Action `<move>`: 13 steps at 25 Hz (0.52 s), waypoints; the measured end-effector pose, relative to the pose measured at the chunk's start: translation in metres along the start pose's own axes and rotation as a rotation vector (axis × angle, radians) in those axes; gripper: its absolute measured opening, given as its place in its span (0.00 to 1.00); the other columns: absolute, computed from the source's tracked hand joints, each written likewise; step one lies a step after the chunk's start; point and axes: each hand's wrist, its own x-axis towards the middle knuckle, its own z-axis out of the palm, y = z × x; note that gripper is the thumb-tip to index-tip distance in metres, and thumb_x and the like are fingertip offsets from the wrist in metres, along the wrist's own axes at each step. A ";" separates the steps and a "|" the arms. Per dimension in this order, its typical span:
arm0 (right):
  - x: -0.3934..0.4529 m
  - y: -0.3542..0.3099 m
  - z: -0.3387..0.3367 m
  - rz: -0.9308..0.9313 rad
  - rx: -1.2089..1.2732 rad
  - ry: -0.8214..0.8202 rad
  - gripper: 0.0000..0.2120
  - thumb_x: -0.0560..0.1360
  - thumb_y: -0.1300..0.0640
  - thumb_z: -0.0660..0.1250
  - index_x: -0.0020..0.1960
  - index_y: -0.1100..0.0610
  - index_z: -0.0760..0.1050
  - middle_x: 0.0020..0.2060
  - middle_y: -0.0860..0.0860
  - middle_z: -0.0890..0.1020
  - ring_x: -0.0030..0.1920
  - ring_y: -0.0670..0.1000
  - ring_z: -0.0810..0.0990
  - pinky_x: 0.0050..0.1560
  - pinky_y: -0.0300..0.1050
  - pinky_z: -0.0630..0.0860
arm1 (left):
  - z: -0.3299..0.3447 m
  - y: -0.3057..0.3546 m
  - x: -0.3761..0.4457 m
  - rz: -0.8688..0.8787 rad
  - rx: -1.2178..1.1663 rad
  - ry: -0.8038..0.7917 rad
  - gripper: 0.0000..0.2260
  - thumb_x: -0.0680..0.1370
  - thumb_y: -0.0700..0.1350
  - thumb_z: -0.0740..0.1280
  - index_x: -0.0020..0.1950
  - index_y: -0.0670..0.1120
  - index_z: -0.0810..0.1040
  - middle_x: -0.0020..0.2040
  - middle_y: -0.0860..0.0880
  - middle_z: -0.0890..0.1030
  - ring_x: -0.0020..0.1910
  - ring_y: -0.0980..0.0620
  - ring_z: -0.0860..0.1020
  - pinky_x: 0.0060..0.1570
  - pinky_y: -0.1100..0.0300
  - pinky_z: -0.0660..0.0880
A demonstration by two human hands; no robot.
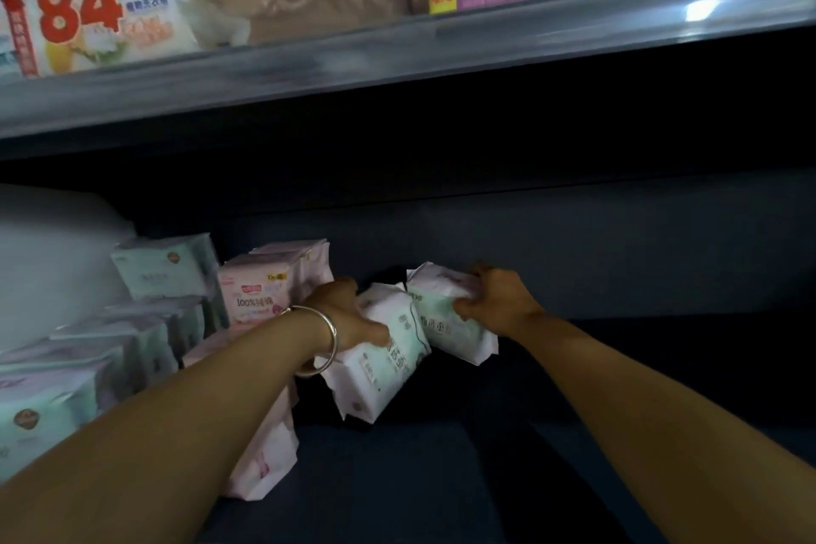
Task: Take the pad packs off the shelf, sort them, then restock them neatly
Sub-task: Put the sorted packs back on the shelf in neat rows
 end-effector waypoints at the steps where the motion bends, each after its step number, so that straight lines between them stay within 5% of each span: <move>1: 0.006 0.002 0.003 -0.016 -0.002 -0.004 0.18 0.71 0.60 0.69 0.60 0.64 0.73 0.50 0.57 0.80 0.51 0.55 0.78 0.34 0.35 0.64 | 0.001 -0.001 0.003 0.055 0.011 -0.014 0.31 0.66 0.55 0.75 0.64 0.47 0.70 0.52 0.52 0.74 0.48 0.53 0.73 0.41 0.64 0.69; 6: 0.035 0.019 0.021 -0.048 -0.036 -0.057 0.16 0.73 0.59 0.68 0.61 0.60 0.77 0.55 0.58 0.81 0.55 0.56 0.79 0.51 0.42 0.74 | 0.002 0.000 0.019 0.248 0.033 -0.113 0.27 0.65 0.49 0.77 0.62 0.52 0.73 0.54 0.54 0.78 0.51 0.55 0.77 0.46 0.66 0.72; 13: 0.041 0.040 0.039 -0.081 -0.098 -0.182 0.32 0.69 0.54 0.74 0.71 0.50 0.68 0.68 0.53 0.70 0.66 0.54 0.70 0.64 0.40 0.66 | 0.006 -0.003 0.030 0.298 0.003 -0.223 0.27 0.66 0.46 0.77 0.64 0.51 0.74 0.51 0.55 0.80 0.50 0.56 0.79 0.45 0.67 0.75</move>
